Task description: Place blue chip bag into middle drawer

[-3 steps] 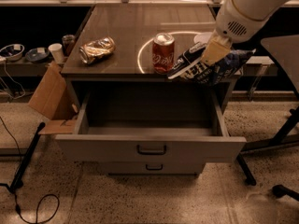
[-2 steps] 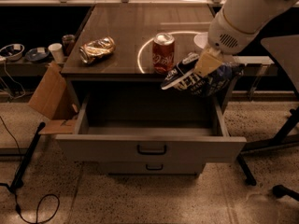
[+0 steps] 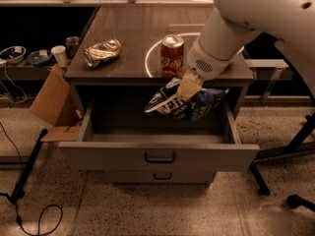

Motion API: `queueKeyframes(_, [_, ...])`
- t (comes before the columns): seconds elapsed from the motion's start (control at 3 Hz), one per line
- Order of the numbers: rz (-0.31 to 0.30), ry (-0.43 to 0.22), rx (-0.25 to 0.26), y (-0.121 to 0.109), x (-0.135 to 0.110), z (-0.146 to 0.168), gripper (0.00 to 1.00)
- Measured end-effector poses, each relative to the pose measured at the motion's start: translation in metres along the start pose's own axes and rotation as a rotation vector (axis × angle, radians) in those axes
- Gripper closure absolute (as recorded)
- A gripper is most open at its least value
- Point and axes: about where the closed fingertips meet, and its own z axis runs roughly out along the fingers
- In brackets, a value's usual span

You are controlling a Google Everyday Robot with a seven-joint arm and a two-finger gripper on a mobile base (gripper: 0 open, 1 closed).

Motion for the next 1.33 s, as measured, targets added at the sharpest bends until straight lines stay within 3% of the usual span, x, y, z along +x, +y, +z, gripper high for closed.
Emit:
queueKeyframes(0.33, [0.053,0.0,-0.06,0.015,-0.015,0.032,1.0])
queueKeyframes(0.67, [0.156,0.004,-0.135,0.03,-0.03,0.068,1.0])
queueKeyframes(1.0, [0.217,0.002,-0.174,0.036,-0.036,0.083,1.0])
queueKeyframes(1.33, [0.3,-0.001,-0.157,0.037,-0.037,0.093,0.98])
